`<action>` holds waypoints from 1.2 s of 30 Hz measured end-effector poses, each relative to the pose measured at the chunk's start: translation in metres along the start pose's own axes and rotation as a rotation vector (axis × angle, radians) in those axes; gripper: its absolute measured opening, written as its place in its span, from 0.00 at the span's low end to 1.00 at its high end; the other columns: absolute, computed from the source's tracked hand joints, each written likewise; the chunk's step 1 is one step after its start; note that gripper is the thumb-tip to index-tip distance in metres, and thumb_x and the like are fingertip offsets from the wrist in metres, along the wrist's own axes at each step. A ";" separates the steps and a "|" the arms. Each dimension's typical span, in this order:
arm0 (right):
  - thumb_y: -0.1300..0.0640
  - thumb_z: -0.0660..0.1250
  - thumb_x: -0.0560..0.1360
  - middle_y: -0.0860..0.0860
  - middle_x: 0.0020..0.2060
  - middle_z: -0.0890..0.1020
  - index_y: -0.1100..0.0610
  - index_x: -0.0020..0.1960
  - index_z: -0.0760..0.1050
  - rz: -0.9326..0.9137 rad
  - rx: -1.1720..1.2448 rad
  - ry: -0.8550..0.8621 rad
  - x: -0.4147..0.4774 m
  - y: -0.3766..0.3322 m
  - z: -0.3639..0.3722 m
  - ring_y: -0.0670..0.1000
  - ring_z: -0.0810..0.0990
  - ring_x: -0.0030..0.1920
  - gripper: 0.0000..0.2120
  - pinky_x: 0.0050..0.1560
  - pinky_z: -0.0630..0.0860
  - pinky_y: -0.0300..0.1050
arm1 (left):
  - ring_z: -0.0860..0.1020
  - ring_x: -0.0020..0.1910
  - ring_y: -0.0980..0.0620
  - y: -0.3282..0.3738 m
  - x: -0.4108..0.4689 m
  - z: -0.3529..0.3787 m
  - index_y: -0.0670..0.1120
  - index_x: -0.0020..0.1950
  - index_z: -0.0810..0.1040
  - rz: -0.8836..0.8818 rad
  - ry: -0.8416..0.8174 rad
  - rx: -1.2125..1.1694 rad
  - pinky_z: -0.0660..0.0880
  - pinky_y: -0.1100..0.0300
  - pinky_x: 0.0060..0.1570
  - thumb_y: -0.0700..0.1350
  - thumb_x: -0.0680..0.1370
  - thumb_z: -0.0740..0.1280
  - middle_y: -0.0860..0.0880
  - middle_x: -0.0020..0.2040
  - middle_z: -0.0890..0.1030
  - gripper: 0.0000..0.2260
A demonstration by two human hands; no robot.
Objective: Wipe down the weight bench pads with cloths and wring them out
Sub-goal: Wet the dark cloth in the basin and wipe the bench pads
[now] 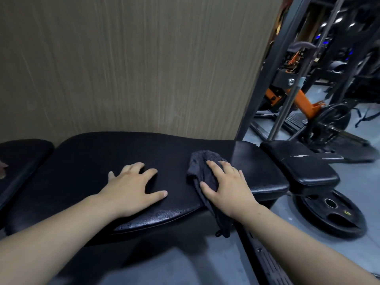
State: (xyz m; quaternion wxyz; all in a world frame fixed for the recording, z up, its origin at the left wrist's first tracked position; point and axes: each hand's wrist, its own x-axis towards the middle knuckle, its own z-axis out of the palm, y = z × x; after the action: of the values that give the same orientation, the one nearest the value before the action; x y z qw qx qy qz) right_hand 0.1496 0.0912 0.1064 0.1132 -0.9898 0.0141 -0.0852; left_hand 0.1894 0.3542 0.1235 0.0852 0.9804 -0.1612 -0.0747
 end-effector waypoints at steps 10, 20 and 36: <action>0.35 0.59 0.76 0.53 0.74 0.65 0.45 0.78 0.58 0.197 -0.056 0.078 0.003 0.085 -0.017 0.55 0.63 0.74 0.33 0.75 0.56 0.61 | 0.56 0.76 0.47 0.017 0.019 -0.004 0.62 0.76 0.59 -0.077 -0.028 -0.033 0.60 0.37 0.70 0.78 0.67 0.58 0.51 0.78 0.56 0.41; 0.36 0.61 0.74 0.54 0.71 0.70 0.46 0.76 0.62 0.356 -0.074 0.116 0.016 0.145 -0.034 0.58 0.70 0.69 0.33 0.70 0.62 0.59 | 0.55 0.76 0.47 0.021 0.032 -0.008 0.62 0.76 0.59 -0.100 -0.074 -0.040 0.62 0.36 0.69 0.77 0.67 0.60 0.51 0.78 0.57 0.41; 0.39 0.60 0.77 0.55 0.72 0.68 0.44 0.77 0.60 0.401 -0.051 0.022 0.097 0.162 -0.033 0.59 0.67 0.71 0.30 0.73 0.54 0.65 | 0.63 0.68 0.56 0.004 0.039 -0.010 0.62 0.74 0.61 -0.016 0.083 0.015 0.70 0.50 0.61 0.78 0.68 0.51 0.61 0.69 0.64 0.38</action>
State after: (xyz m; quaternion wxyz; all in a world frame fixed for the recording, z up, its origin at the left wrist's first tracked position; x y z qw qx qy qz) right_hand 0.2378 -0.0787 0.1169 0.1028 -0.9687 0.2145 -0.0713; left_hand 0.2267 0.3388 0.1295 0.0837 0.9845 -0.1503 -0.0334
